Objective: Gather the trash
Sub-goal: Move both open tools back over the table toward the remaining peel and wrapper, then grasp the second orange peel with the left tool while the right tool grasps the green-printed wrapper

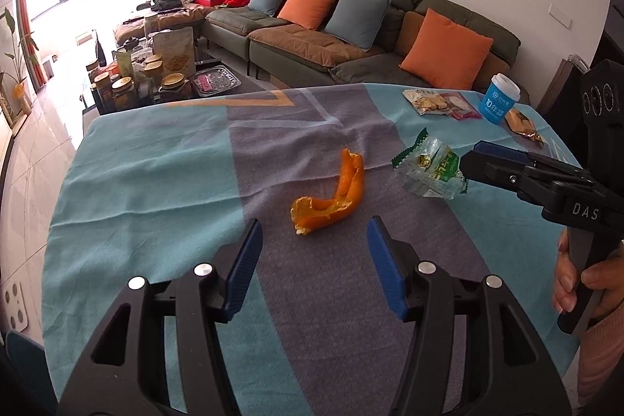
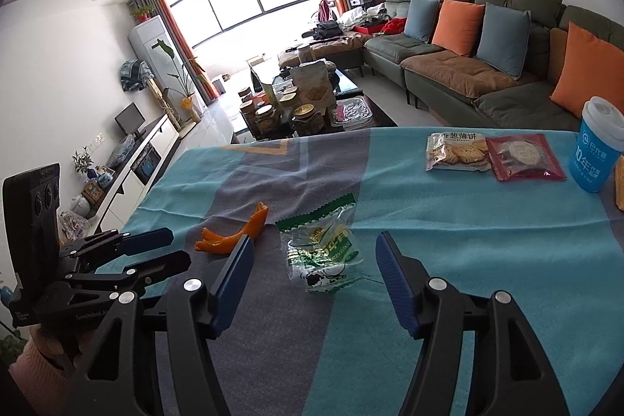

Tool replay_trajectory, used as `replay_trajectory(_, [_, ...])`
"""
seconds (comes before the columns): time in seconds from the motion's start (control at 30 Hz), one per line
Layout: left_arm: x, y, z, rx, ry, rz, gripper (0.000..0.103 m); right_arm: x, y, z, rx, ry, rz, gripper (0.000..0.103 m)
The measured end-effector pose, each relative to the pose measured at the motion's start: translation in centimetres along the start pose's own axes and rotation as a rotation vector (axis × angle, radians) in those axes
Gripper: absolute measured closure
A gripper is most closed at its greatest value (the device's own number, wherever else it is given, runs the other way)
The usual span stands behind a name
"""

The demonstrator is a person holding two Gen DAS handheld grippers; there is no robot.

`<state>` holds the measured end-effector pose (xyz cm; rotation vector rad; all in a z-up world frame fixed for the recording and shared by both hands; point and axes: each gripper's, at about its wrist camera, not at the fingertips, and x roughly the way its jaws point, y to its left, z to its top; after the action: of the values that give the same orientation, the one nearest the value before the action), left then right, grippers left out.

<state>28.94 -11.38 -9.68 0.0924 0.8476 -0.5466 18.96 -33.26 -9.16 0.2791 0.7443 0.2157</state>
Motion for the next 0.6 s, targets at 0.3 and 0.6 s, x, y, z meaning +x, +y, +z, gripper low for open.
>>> replay_trajectory(0.3, [3.2,-1.3,1.3,0.052,0.049,-0.04,0.045,1.3,-1.1,-0.2,0.042,0.031,0.043,0.041])
replay_trajectory(0.6, [4.6,-1.4,1.2,0.044,0.072,-0.031,0.074,1.7,-1.6,-0.1,0.052,0.039,0.068,0.045])
